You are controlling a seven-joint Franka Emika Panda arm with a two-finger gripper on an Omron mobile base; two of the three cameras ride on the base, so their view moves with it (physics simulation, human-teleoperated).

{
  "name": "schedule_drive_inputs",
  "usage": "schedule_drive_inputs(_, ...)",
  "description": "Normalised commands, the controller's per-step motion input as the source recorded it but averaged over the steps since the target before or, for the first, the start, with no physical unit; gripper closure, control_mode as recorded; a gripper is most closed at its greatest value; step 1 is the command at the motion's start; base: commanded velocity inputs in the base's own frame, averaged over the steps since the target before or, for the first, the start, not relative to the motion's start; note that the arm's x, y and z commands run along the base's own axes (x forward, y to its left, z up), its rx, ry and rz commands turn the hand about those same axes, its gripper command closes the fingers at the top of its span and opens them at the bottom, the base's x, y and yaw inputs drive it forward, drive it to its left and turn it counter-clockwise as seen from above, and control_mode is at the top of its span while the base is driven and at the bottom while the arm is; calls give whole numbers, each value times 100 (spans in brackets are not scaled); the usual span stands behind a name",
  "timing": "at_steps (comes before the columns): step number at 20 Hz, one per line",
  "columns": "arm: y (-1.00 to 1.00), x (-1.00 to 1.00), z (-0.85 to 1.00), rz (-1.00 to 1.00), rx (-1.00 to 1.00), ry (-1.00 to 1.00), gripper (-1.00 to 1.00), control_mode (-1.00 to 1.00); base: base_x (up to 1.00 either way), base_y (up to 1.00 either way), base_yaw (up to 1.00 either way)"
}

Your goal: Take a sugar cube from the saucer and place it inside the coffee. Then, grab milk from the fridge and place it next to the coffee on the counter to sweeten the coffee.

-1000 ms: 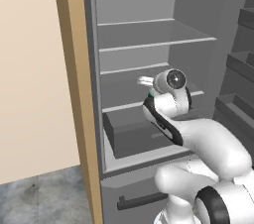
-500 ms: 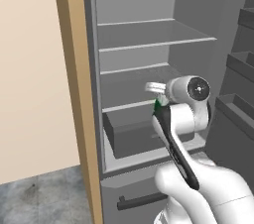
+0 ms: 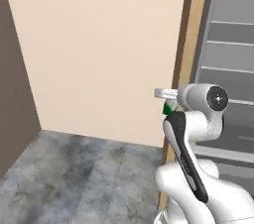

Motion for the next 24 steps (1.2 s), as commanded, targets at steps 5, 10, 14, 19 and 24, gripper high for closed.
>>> schedule_drive_inputs(5, 0, 0, 0, 0, 0, 0, 100, 100, -16, 72, 93)
schedule_drive_inputs(10, 0, 0, 0, 0, 0, 0, 100, 100, -10, 68, 92)
schedule_drive_inputs(14, 0, 0, 0, 0, 0, 0, 100, 100, -6, 62, 93)
schedule_drive_inputs(19, 0, 0, 0, 0, 0, 0, 100, 100, 3, 37, 93)
schedule_drive_inputs(24, 0, 0, 0, 0, 0, 0, 100, 100, 46, 5, 83)
